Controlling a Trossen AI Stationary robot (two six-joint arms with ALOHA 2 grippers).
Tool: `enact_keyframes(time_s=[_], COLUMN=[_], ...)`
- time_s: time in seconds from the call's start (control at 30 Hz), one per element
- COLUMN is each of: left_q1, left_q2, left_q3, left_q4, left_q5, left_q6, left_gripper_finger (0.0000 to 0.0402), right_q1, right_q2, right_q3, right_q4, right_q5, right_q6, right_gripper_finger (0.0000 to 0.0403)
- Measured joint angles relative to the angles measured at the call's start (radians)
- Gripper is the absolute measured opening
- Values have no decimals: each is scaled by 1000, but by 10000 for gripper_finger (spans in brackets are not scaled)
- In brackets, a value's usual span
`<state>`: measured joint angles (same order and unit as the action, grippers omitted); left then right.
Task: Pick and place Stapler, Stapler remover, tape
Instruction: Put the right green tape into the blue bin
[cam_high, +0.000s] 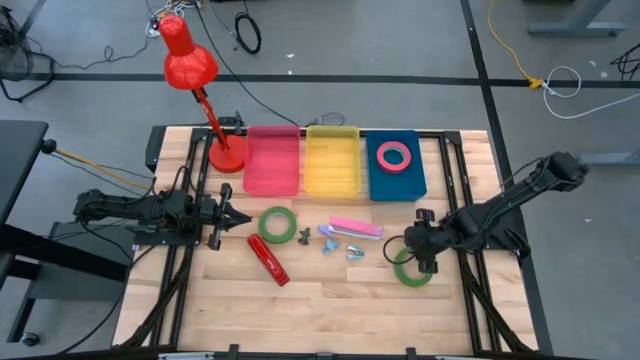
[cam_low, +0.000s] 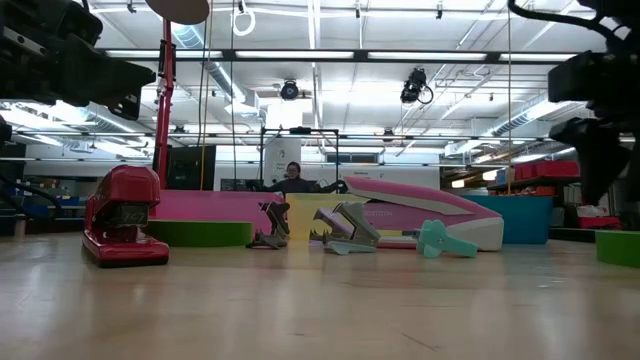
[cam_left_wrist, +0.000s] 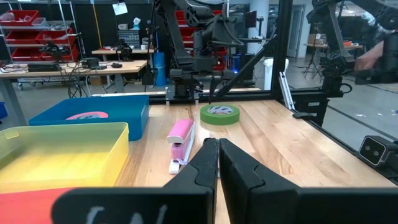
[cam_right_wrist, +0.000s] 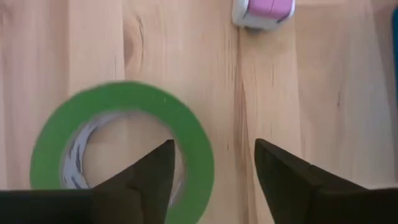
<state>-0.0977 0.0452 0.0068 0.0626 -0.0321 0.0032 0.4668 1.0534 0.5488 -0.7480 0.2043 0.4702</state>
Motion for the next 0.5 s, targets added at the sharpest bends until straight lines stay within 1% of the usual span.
enact_keyframes(time_s=[0.23, 0.33, 0.5], left_q1=[0, 0, 0], left_q2=[0, 0, 0], left_q3=[0, 0, 0], left_q4=[0, 0, 0], left_q5=[0, 0, 0], left_q6=[0, 0, 0], left_gripper_finger=[21, 21, 21], right_q1=[-25, -27, -27], right_q2=[6, 23, 69], right_q3=[0, 0, 0], right_q4=[39, 44, 82], right_q5=[-25, -40, -58], right_q6=[-7, -24, -68], right_gripper_finger=[267, 272, 268])
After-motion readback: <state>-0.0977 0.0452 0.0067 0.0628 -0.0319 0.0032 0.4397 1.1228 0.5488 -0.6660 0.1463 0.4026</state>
